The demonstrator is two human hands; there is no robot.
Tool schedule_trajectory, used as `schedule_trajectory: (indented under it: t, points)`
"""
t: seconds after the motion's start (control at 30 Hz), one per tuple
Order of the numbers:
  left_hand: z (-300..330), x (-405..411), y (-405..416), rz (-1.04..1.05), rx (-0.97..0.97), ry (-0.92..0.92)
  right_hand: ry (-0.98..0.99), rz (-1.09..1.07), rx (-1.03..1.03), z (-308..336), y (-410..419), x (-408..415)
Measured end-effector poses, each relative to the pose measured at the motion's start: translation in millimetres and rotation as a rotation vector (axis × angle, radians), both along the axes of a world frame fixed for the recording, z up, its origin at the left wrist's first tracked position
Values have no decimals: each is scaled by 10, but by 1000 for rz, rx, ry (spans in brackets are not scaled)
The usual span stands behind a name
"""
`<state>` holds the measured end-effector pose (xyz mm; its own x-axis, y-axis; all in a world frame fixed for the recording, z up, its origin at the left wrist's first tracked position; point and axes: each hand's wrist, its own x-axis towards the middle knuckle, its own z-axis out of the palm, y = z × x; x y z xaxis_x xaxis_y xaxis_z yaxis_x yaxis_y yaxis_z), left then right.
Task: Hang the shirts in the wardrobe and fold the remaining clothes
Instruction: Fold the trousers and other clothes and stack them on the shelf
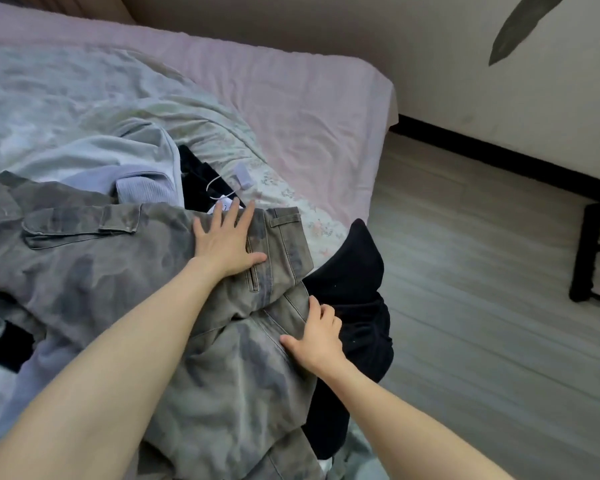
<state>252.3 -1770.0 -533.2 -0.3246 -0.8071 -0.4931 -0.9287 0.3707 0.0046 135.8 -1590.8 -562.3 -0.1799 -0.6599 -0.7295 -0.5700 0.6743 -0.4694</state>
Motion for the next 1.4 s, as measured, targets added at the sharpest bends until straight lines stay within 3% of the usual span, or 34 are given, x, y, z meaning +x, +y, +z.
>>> schedule_trajectory:
  t: [0.1, 0.23, 0.33, 0.47, 0.63, 0.8, 0.93, 1.1, 1.4]
  points:
    - [-63, -87, -169, -28, -8, -62, 52, -32, -25, -68, -18, 61]
    - [-54, -201, -21, -35, -216, -88, 150, -55, -59, 6, -17, 48]
    - [98, -125, 97, -162, -363, -77, 198, -44, -89, 135, 49, -5]
    - [331, 122, 355, -110, -331, 89, 123, -21, -68, 324, 156, -53]
    - [768, 490, 712, 5, -297, 84, 17, -56, -28, 679, 319, -47]
    - [1350, 700, 1247, 171, -357, 214, -43, -144, -53, 1100, 549, -37]
    - [1712, 892, 1876, 294, -412, 274, -29, -195, -145, 1540, 862, 37]
    - [1946, 1168, 2784, 545, -306, 534, -62, -242, -306, 1941, 1593, 138]
    - [2376, 776, 4318, 311, -153, 730, 168, -329, -356, 2332, 3147, -179]
